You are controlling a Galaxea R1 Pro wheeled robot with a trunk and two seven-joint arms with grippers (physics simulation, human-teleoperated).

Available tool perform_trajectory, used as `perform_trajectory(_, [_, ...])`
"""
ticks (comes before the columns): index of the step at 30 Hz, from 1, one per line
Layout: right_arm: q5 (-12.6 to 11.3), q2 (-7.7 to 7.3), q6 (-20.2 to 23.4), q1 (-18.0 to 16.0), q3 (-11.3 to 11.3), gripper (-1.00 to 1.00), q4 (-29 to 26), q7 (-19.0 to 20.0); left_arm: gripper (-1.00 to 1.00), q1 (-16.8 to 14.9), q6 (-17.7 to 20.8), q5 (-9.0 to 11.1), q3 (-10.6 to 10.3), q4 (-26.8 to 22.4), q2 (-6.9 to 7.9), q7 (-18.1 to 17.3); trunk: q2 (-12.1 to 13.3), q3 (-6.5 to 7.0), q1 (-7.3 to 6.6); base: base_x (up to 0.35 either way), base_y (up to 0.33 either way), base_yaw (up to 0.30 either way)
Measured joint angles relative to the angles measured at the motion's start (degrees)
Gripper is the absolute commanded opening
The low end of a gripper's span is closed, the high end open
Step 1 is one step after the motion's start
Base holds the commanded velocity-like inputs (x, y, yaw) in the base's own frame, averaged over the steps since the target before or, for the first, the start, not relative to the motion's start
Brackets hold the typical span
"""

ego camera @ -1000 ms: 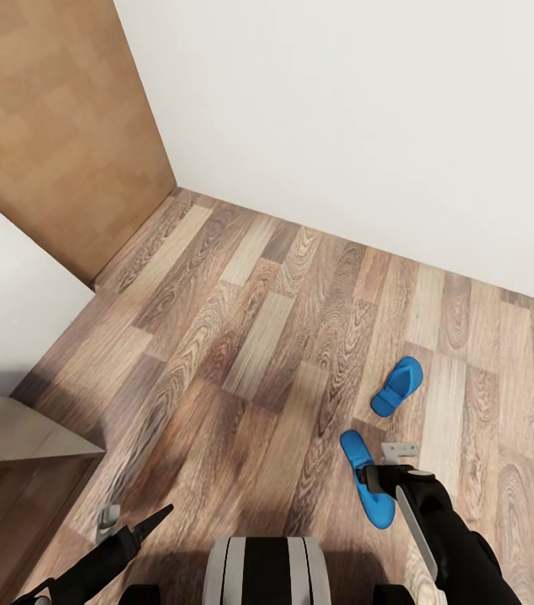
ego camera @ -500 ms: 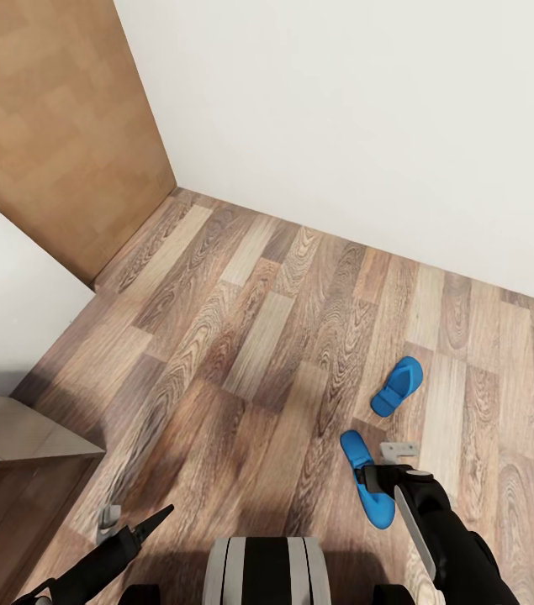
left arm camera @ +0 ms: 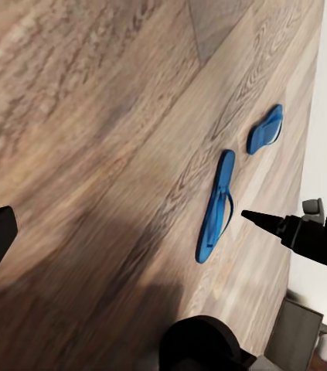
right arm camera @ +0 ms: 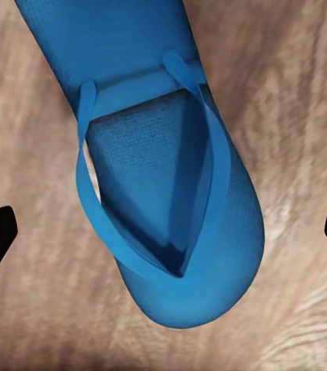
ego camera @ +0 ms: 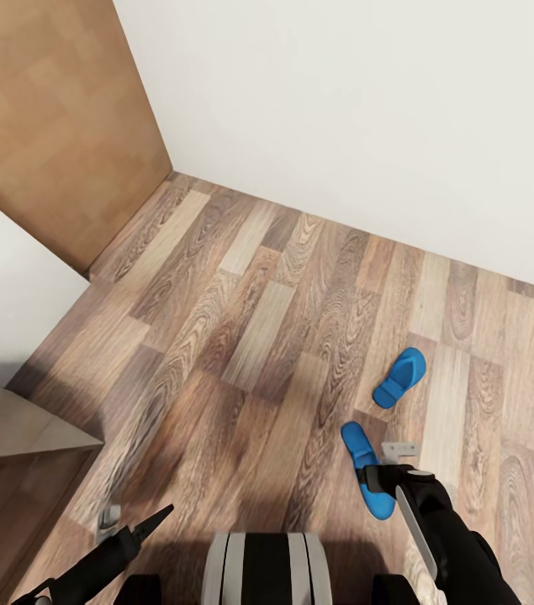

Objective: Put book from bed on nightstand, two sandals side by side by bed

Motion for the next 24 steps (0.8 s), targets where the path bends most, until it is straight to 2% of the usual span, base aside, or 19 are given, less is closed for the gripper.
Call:
perform_trajectory(14, [0.0,-0.06,0.0,0.0,0.0,1.00,0.0,0.1,1.00,0.0,0.0,0.0,0.0,0.0,0.01,0.0,-0.2,-3.10,0.36,0.000,0.000,0.000])
perform_trajectory(24, [0.0,-0.08,0.0,0.0,0.0,1.00,0.0,0.2,1.00,0.0,0.0,0.0,0.1,0.0,0.01,-0.1,-0.2,-3.11,0.36,0.000,0.000,0.000])
